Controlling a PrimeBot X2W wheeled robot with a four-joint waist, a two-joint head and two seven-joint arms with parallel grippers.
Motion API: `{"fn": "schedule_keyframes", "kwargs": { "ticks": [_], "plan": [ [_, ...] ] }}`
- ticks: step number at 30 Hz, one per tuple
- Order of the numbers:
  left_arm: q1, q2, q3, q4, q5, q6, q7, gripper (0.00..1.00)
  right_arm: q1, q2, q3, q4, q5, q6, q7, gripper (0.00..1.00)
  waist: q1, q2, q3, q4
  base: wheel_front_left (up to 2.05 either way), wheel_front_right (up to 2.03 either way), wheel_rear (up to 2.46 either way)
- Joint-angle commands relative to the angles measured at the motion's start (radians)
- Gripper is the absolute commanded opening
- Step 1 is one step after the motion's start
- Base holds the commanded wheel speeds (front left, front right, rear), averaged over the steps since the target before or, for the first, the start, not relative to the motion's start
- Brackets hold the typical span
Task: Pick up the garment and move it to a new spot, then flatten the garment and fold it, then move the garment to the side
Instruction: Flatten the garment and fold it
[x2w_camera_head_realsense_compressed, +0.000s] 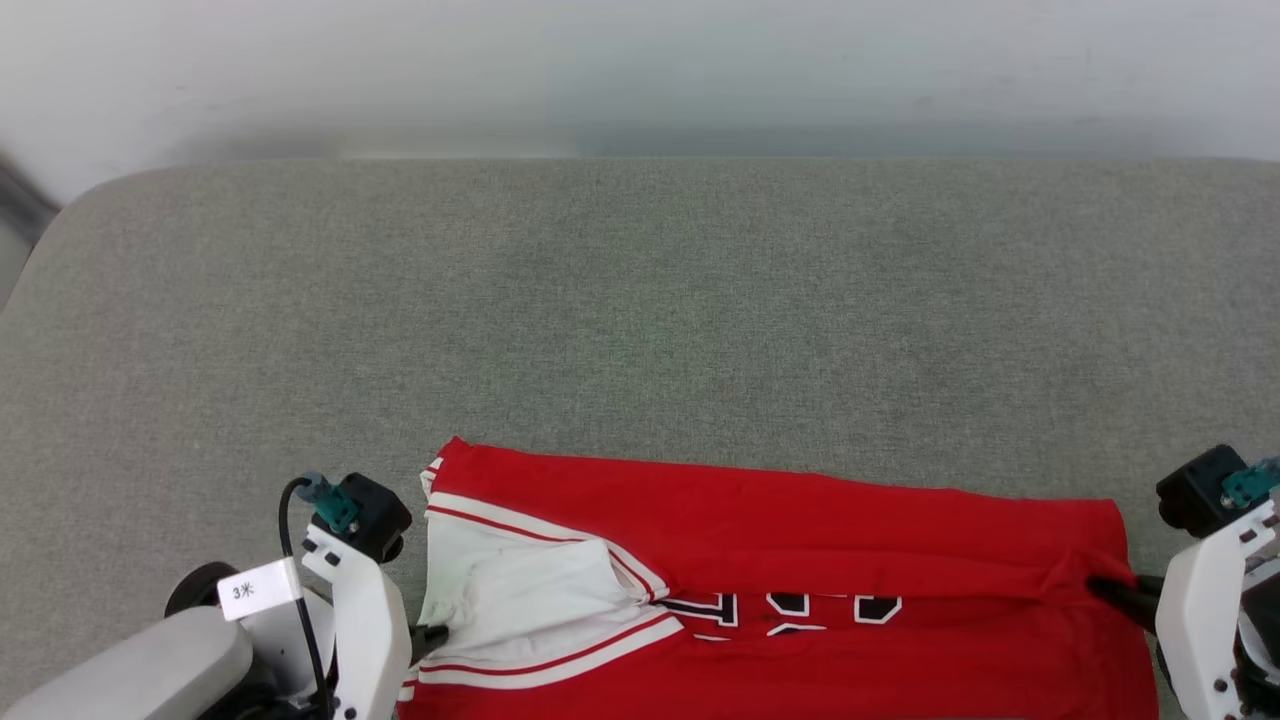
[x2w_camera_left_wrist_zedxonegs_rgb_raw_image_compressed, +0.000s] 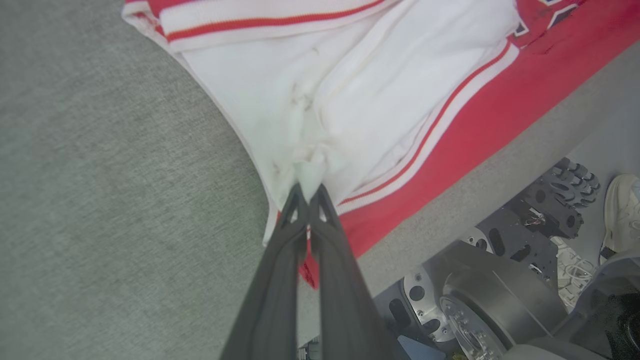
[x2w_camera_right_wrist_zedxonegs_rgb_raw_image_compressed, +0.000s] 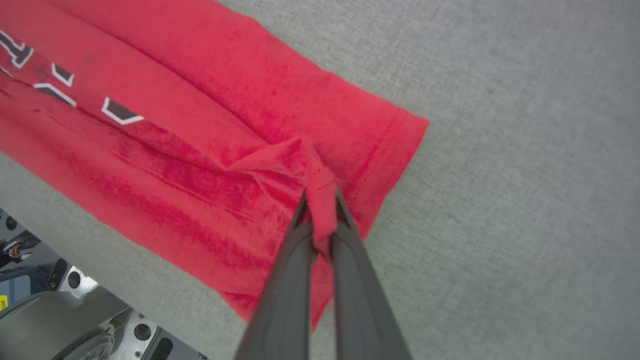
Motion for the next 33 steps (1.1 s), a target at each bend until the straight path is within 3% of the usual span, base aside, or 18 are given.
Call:
{"fn": "schedule_keyframes", "kwargs": {
  "ticks": [1, 8, 9, 10, 11, 12, 18, 23, 30, 31, 33],
  "plan": [
    [0.014, -0.01, -0.002, 0.005, -0.006, 0.006, -0.007, 0.0, 0.019, 0.006, -0.003, 0.0, -0.003, -0.001, -0.001, 0.0, 0.0003, 0.0, 0.003, 0.0, 0.0, 0.0, 0.0],
    [0.051, -0.042, -0.015, 0.058, 0.005, 0.011, -0.048, 0.0, 0.079, 0.039, -0.003, 0.02, -0.013, -0.001, -0.006, 0.0, 0.0003, 0.0, 0.017, 0.004, 0.0, 0.0, 0.0],
    [0.053, -0.043, -0.01, 0.064, 0.006, 0.013, -0.059, 0.11, 0.083, 0.043, -0.005, 0.023, -0.013, -0.001, -0.008, 0.0, 0.0003, 0.0, 0.014, 0.003, 0.0, 0.0, 0.0],
    [0.051, -0.038, -0.008, 0.067, 0.021, 0.015, -0.076, 1.0, 0.083, 0.043, -0.008, 0.017, -0.023, -0.001, -0.019, 0.0, 0.0003, 0.0, 0.01, 0.002, 0.0, 0.0, 0.0],
    [0.052, -0.037, -0.003, 0.068, 0.025, 0.022, -0.093, 1.0, 0.082, 0.046, -0.019, 0.014, -0.021, -0.001, -0.031, 0.36, 0.0003, 0.0, 0.005, 0.0, 0.0, 0.0, 0.0],
    [0.055, -0.038, 0.003, 0.065, 0.029, 0.025, -0.113, 1.0, 0.083, 0.05, -0.025, 0.008, -0.016, -0.001, -0.035, 1.0, 0.0003, 0.0, -0.003, -0.002, 0.0, 0.0, 0.0],
    [0.059, -0.014, 0.048, 0.028, 0.092, 0.073, -0.252, 1.0, 0.092, 0.019, -0.088, -0.06, -0.017, -0.001, -0.049, 1.0, 0.0003, 0.0, -0.047, -0.011, 0.0, 0.0, 0.0],
    [0.085, -0.019, 0.099, 0.01, 0.126, 0.154, -0.393, 1.0, 0.097, 0.015, -0.2, -0.084, -0.023, -0.001, -0.085, 1.0, 0.0003, 0.0, -0.065, -0.015, 0.0, 0.0, 0.0],
    [0.135, -0.072, 0.176, 0.041, 0.163, 0.284, -0.613, 1.0, 0.149, 0.078, -0.362, -0.009, 0.014, -0.001, -0.109, 1.0, 0.0003, 0.0, -0.068, -0.002, 0.0, 0.0, 0.0],
    [0.159, -0.091, 0.193, 0.062, 0.181, 0.323, -0.682, 1.0, 0.178, 0.105, -0.404, 0.024, 0.041, -0.001, -0.093, 1.0, 0.0003, 0.0, -0.066, 0.004, 0.0, 0.0, 0.0],
    [0.172, -0.106, 0.206, 0.073, 0.201, 0.343, -0.712, 1.0, 0.192, 0.126, -0.425, 0.041, 0.054, -0.001, -0.079, 1.0, 0.0003, 0.0, -0.063, 0.007, 0.0, 0.0, 0.0]
  ]
}}
